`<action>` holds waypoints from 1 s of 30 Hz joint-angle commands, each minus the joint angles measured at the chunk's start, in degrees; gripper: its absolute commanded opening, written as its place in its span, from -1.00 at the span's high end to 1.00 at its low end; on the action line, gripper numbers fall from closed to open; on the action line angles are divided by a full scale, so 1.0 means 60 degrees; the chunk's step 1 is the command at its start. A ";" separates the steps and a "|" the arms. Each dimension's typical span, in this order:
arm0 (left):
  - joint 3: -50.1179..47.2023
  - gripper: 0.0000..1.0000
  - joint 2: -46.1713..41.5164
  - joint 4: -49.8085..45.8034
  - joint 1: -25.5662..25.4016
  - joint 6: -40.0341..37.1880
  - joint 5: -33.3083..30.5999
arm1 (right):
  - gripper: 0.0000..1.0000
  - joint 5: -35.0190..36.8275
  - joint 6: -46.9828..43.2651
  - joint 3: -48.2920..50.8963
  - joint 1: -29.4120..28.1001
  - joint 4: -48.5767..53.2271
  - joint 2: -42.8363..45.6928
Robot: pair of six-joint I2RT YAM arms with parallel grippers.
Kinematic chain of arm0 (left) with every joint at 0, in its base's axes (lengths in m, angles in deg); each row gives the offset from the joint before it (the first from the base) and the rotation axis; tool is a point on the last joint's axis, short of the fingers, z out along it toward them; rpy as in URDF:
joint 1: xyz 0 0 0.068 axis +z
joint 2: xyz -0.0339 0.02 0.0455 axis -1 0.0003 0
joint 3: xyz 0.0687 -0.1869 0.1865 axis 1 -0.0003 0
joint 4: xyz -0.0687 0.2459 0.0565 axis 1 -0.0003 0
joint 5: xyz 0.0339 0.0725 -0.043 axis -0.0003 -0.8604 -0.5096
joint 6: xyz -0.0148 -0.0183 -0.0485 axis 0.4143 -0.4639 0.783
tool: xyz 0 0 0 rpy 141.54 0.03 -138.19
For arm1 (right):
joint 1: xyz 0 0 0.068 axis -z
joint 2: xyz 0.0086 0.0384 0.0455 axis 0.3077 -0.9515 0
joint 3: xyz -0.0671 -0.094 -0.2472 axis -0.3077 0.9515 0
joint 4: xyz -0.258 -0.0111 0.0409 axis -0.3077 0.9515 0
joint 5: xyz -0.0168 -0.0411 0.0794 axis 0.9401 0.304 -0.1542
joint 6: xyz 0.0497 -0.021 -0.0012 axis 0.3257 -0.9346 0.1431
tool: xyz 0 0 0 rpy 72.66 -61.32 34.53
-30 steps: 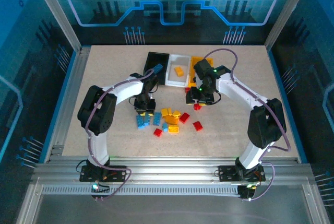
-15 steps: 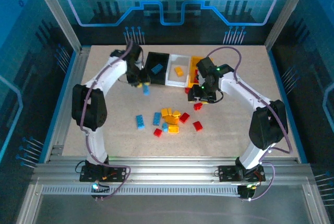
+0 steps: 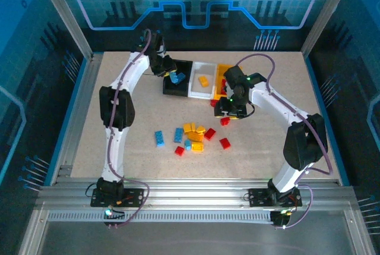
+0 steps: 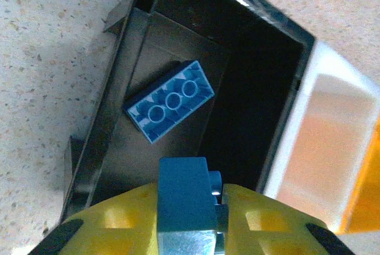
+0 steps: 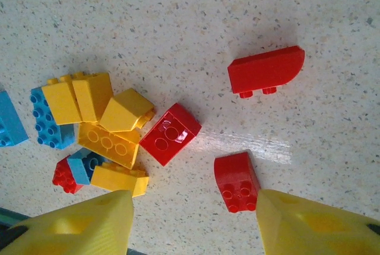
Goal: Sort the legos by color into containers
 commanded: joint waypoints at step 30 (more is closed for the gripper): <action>-0.2838 -0.31 -0.3325 0.0202 -0.0128 -0.0045 0.0639 | -0.44 0.0167 -0.0769 -0.1729 0.0815 0.0198 -0.4018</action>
